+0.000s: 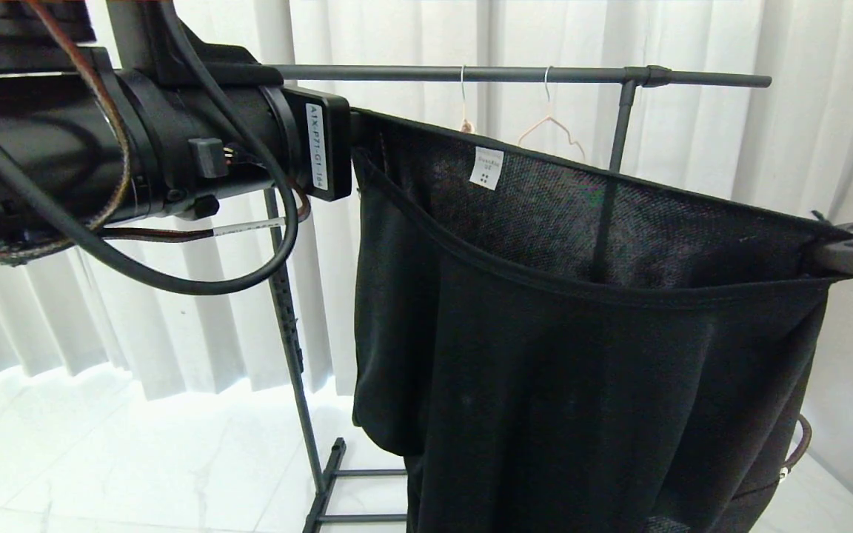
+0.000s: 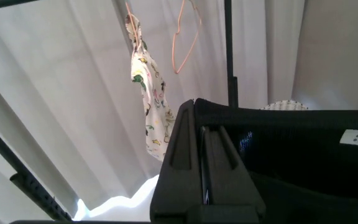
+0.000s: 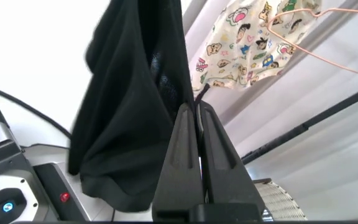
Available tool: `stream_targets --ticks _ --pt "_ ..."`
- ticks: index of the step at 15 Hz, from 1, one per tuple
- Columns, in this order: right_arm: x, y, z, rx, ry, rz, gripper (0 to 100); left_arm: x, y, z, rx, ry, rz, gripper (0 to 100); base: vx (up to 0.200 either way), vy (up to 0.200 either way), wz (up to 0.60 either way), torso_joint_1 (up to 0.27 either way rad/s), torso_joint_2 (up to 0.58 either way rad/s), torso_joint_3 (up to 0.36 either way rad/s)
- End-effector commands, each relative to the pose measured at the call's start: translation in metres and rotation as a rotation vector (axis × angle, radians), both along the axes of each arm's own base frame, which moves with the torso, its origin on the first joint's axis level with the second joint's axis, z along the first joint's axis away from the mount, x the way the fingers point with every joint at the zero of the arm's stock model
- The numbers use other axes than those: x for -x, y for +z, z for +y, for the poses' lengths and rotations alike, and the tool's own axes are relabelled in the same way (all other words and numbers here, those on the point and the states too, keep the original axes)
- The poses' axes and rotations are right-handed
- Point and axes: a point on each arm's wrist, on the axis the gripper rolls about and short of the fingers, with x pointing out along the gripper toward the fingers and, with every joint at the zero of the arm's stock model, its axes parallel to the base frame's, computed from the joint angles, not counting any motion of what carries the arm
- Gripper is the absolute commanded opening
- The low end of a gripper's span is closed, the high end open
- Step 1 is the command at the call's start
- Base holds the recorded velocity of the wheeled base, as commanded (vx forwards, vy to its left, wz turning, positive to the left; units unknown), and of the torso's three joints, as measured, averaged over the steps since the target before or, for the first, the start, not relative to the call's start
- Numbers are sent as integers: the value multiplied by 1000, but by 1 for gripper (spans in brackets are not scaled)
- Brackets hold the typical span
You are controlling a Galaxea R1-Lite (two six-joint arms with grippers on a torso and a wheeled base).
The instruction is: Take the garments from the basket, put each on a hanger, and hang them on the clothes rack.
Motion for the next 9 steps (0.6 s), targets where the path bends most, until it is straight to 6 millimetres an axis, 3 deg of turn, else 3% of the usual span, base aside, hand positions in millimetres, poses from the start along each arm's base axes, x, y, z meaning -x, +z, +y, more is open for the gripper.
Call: stream_targets --ticks 1,9 --pt "-1 -1 2 4 1 3 0 -1 -1 0 -3 -1 4 0 0 0 0 0 0 0" --pt "-9 -3 -1 9 -67 7 0 11 -9 7 -17 -7 22 0 0 0 0 0 0 0"
